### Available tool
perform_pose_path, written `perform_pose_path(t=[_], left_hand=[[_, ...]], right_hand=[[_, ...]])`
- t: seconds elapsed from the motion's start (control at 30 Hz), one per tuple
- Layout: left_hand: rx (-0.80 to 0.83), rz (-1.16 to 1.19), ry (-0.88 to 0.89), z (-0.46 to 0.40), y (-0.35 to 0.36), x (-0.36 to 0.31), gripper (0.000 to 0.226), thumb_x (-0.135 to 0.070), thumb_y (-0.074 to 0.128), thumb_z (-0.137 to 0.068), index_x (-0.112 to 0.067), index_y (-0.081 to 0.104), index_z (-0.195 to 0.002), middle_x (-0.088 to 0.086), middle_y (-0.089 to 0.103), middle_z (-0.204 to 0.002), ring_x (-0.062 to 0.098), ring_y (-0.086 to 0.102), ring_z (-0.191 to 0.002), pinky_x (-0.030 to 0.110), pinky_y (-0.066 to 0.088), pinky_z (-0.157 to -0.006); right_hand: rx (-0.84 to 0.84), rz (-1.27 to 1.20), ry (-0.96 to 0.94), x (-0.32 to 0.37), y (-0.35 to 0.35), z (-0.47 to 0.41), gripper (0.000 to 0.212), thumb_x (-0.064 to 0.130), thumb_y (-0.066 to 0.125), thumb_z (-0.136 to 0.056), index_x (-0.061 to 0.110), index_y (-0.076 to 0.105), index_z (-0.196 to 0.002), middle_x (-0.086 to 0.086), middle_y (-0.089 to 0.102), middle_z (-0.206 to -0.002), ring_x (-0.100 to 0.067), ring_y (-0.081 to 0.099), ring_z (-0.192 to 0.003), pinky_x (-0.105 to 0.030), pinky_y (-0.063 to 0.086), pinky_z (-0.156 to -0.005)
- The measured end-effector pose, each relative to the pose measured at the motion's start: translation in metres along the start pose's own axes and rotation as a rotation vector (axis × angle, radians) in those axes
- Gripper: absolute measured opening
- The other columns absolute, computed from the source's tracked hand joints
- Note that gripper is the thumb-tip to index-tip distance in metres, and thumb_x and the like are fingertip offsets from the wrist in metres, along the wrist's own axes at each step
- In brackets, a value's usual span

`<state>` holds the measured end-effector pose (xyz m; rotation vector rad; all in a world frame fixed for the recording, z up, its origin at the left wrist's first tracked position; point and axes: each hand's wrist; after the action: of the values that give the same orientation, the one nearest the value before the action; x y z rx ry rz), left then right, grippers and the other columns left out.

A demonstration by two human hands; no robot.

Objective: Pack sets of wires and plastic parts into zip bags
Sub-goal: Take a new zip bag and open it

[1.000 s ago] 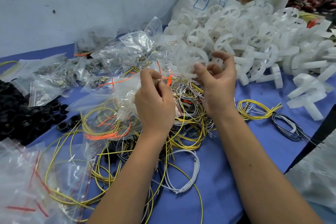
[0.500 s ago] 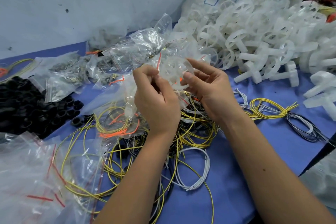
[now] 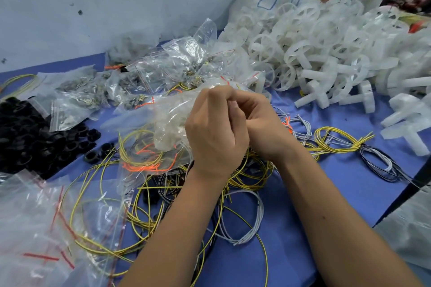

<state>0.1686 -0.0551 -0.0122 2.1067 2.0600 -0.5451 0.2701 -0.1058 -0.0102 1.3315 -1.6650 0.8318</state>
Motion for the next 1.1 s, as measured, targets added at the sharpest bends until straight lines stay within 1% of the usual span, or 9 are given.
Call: perform_pose_path(t=[0.1, 0.2, 0.3, 0.37, 0.53, 0.73, 0.9, 1.03, 1.1], left_hand=[[0.014, -0.011, 0.039, 0.002, 0.002, -0.002, 0.017, -0.003, 0.049, -0.092, -0.014, 0.046, -0.103, 0.009, 0.059, -0.080, 0.026, 0.053, -0.076, 0.039, 0.041, -0.066], [0.005, 0.011, -0.067, 0.004, 0.002, 0.002, 0.015, -0.008, 0.048, -0.094, -0.018, 0.046, -0.105, 0.008, 0.060, -0.081, 0.028, 0.056, -0.075, 0.043, 0.047, -0.068], [-0.038, 0.047, -0.191, 0.002, 0.000, 0.008, 0.016, -0.009, 0.048, -0.095, -0.021, 0.045, -0.105, 0.004, 0.060, -0.081, 0.028, 0.059, -0.072, 0.045, 0.049, -0.066], [-0.074, 0.068, -0.262, 0.001, 0.001, 0.010, 0.015, -0.010, 0.048, -0.096, -0.022, 0.046, -0.104, 0.001, 0.059, -0.078, 0.024, 0.059, -0.070, 0.044, 0.048, -0.065], [-0.087, 0.120, -0.238, -0.001, 0.001, 0.010, 0.014, -0.007, 0.049, -0.097, -0.019, 0.047, -0.104, 0.001, 0.055, -0.073, 0.013, 0.056, -0.067, 0.026, 0.043, -0.062], [-0.023, 0.199, -0.119, -0.009, -0.005, 0.002, 0.021, 0.002, 0.049, -0.096, -0.017, 0.048, -0.104, -0.001, 0.054, -0.079, 0.014, 0.056, -0.070, 0.022, 0.043, -0.067], [-0.121, 0.207, -0.161, -0.030, -0.022, 0.002, 0.016, 0.004, 0.049, -0.095, -0.010, 0.049, -0.104, -0.012, 0.048, -0.077, 0.008, 0.051, -0.068, 0.024, 0.042, -0.064], [-0.145, 0.137, -0.086, -0.056, -0.044, 0.003, 0.015, 0.010, 0.050, -0.092, -0.002, 0.051, -0.101, -0.007, 0.046, -0.070, 0.009, 0.049, -0.062, 0.023, 0.039, -0.058], [-0.124, 0.083, -0.036, -0.067, -0.057, 0.004, 0.012, 0.009, 0.049, -0.092, -0.001, 0.051, -0.099, -0.005, 0.044, -0.068, 0.009, 0.046, -0.059, 0.022, 0.036, -0.056]], right_hand=[[0.054, 0.165, 0.028, 0.003, 0.005, -0.001, 0.024, -0.006, 0.057, -0.092, 0.015, 0.058, -0.081, 0.015, 0.056, -0.073, 0.002, 0.049, -0.069, -0.013, 0.042, -0.063], [0.119, 0.203, 0.079, 0.007, 0.010, -0.003, 0.036, -0.007, 0.052, -0.093, 0.023, 0.056, -0.074, 0.018, 0.057, -0.064, 0.005, 0.048, -0.063, -0.011, 0.040, -0.060], [0.018, 0.054, 0.155, 0.007, 0.015, -0.003, 0.035, 0.001, 0.054, -0.102, 0.020, 0.068, -0.076, 0.003, 0.059, -0.066, -0.015, 0.049, -0.060, -0.026, 0.036, -0.053], [-0.030, 0.038, 0.176, 0.005, 0.015, -0.004, 0.037, 0.006, 0.053, -0.106, 0.023, 0.072, -0.079, -0.003, 0.057, -0.067, -0.017, 0.046, -0.059, -0.025, 0.033, -0.051], [0.149, 0.224, 0.211, 0.006, 0.013, -0.006, 0.041, -0.011, 0.048, -0.101, 0.020, 0.062, -0.077, 0.020, 0.062, -0.066, 0.005, 0.054, -0.065, -0.013, 0.043, -0.063], [0.265, 0.379, 0.244, 0.015, 0.017, -0.011, 0.051, -0.022, 0.051, -0.091, 0.026, 0.048, -0.075, 0.011, 0.048, -0.078, 0.013, 0.050, -0.069, -0.007, 0.041, -0.067], [0.227, 0.202, 0.310, 0.014, 0.035, -0.016, 0.042, -0.017, 0.044, -0.096, 0.019, 0.061, -0.083, 0.017, 0.064, -0.074, 0.011, 0.053, -0.068, -0.011, 0.045, -0.067], [0.117, 0.029, 0.298, 0.010, 0.068, -0.033, 0.033, -0.018, 0.041, -0.098, 0.007, 0.062, -0.092, 0.000, 0.063, -0.084, -0.019, 0.053, -0.088, -0.038, 0.046, -0.079], [0.140, -0.113, 0.275, 0.010, 0.091, -0.037, 0.036, -0.020, 0.041, -0.098, 0.007, 0.064, -0.101, -0.001, 0.068, -0.085, -0.016, 0.061, -0.086, -0.032, 0.052, -0.078]])
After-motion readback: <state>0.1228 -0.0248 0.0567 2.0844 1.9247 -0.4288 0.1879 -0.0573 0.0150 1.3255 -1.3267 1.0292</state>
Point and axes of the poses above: each hand's wrist, its own z-axis away from the middle knuckle, its own y-axis out of the palm, x = y × z
